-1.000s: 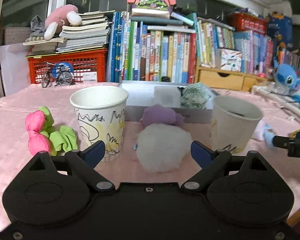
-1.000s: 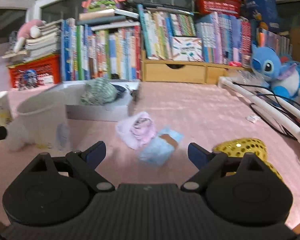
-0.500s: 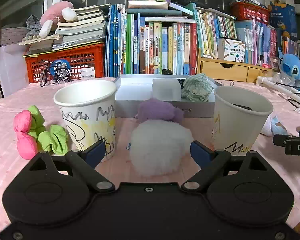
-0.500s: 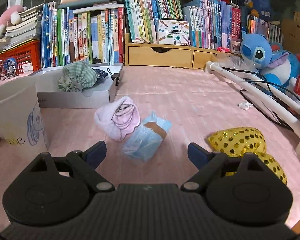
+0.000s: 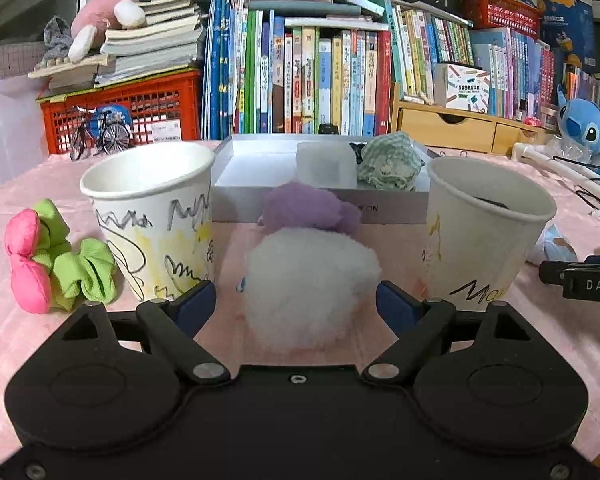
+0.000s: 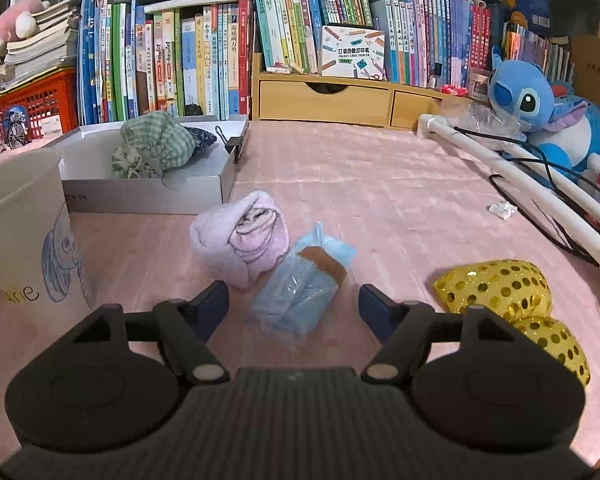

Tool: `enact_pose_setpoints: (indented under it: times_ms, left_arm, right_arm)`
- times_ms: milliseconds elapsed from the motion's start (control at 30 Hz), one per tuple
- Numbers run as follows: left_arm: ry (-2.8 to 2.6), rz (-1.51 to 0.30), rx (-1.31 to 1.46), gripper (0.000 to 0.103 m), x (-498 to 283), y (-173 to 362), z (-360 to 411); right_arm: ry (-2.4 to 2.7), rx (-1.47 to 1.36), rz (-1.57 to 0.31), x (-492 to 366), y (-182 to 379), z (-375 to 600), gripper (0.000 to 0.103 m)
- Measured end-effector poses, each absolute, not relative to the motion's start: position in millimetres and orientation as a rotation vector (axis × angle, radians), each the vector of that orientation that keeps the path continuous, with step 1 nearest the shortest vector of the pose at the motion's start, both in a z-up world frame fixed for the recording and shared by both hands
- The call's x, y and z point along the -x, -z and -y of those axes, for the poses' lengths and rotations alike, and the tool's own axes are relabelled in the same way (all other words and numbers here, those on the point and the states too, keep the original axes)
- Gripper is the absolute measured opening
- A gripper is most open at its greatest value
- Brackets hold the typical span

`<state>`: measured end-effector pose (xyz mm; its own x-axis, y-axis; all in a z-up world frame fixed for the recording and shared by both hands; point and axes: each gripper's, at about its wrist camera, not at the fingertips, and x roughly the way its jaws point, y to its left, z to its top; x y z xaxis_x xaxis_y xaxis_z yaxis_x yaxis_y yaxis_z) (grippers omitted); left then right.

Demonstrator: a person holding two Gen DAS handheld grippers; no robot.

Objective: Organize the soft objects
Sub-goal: 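Grasp the white fluffy ball with the left tool while the right tool grasps the light blue plastic packet, then lift and carry the fluffy ball and blue packet over the grey tray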

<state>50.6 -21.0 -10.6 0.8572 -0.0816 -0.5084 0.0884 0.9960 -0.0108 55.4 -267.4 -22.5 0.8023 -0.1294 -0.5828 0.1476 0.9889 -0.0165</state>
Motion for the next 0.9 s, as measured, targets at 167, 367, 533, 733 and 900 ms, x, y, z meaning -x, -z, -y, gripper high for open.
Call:
enact_pose_setpoints:
  times_ms: [167, 367, 533, 733, 900]
  left_arm:
    - [0.096, -0.555, 0.005, 0.081, -54.3, 12.2, 18.4]
    - [0.106, -0.575, 0.014, 0.073, -57.4, 14.0, 16.7]
    - [0.11, -0.58, 0.003, 0.057, -57.5, 14.5, 18.3]
    - [0.097, -0.577, -0.001, 0.047, -56.3, 14.1, 17.2]
    - [0.088, -0.559, -0.017, 0.046, -51.7, 10.8, 16.5]
  right_arm:
    - [0.146, -0.038, -0.629, -55.7, 23.4, 269.0, 0.078]
    - [0.144, -0.032, -0.63, -55.6, 23.4, 268.2, 0.076]
    - [0.15, -0.021, -0.627, -56.9, 23.1, 264.6, 0.065]
    - [0.149, 0.016, -0.618, -58.8, 22.6, 256.8, 0.053]
    - [0.154, 0.027, -0.609, -56.6, 20.8, 254.3, 0.05]
